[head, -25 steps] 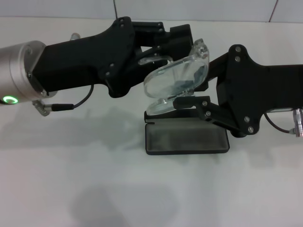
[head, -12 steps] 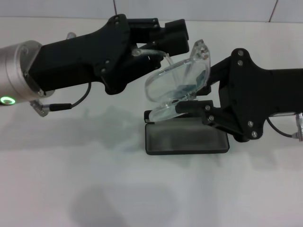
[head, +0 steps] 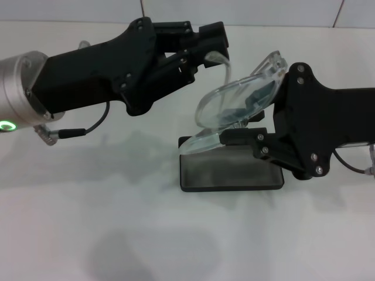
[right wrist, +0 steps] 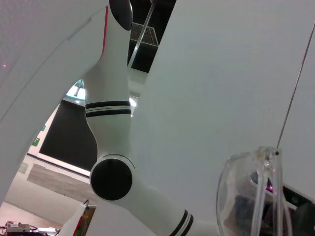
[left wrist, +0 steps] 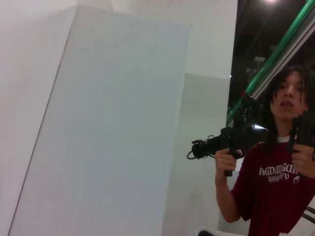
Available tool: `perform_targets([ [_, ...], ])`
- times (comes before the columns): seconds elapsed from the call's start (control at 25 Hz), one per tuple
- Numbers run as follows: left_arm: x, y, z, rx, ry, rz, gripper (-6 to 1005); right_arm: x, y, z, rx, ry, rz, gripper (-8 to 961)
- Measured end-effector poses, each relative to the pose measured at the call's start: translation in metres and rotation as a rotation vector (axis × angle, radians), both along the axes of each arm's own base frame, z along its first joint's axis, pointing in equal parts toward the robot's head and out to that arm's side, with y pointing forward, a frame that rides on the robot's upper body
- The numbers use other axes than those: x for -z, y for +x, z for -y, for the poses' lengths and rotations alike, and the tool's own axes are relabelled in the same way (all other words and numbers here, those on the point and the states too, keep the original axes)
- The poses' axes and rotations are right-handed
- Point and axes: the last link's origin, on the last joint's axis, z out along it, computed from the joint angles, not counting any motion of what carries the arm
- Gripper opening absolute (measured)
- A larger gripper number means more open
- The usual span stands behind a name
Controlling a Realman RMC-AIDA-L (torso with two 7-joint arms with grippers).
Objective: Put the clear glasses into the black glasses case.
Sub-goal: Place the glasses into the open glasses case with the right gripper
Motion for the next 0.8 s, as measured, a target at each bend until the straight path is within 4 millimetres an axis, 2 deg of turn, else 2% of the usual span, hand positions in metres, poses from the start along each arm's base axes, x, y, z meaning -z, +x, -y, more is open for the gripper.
perform_targets([
  [0.8, 0.0041, 0.0052, 0.0050, 0.045, -0.030, -0.001, 151, -0.0002, 0.0009, -0.0016, 0.010, 0.009, 0.000, 91],
])
